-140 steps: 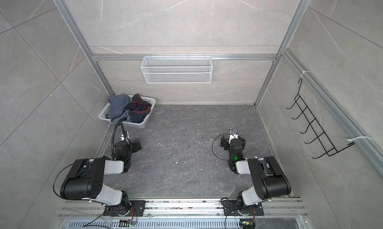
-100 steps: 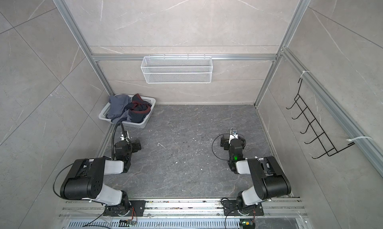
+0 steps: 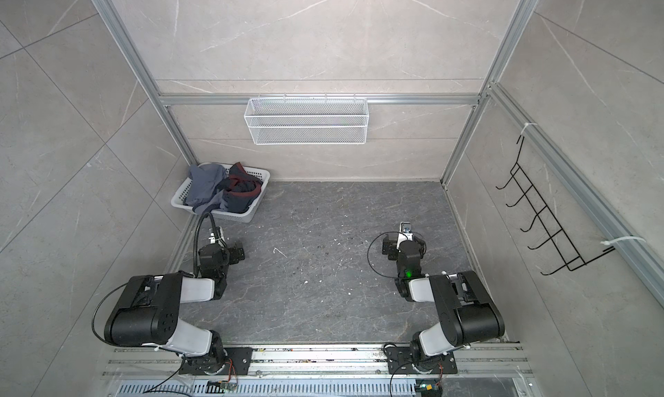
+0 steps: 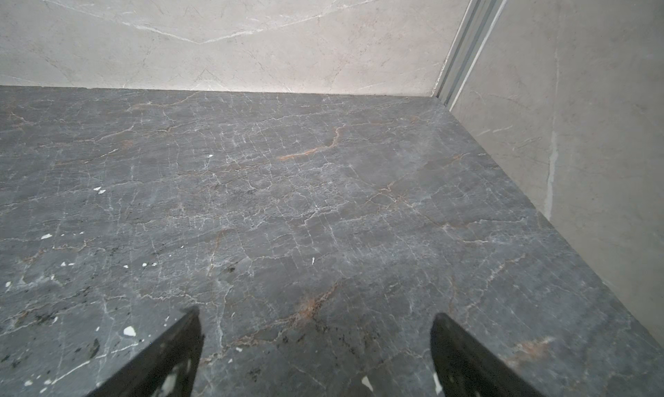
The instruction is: Fold and stack the tank tops
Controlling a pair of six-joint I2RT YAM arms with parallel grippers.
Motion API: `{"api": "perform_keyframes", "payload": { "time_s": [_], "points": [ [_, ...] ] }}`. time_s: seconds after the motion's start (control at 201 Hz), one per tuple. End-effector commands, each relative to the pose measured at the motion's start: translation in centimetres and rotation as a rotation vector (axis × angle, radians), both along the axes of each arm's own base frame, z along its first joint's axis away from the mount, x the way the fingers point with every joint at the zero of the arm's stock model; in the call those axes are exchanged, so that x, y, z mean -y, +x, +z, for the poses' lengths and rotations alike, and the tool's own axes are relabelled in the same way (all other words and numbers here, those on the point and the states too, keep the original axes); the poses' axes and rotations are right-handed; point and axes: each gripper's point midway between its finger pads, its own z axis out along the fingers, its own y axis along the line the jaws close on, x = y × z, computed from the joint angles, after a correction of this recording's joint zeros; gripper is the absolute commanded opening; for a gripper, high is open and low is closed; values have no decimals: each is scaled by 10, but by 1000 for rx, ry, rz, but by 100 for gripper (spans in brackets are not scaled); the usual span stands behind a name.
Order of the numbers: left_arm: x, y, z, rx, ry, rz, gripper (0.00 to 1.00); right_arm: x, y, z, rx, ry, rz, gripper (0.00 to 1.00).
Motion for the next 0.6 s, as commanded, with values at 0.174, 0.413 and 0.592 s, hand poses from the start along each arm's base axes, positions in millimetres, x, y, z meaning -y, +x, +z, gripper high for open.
{"api": "perform_keyframes", "payload": {
  "time_s": [0.174, 0.413, 0.592],
  "points": [
    [-2, 7, 16, 58, -8, 14, 100, -1, 3, 2, 1, 13, 1, 99],
    [-2, 6, 20, 75, 2, 16, 100, -3, 3, 7, 26, 13, 11, 99],
    [12, -11, 58, 108, 112, 49, 100, -46, -24, 42, 122, -102, 188, 99]
  ]
}}
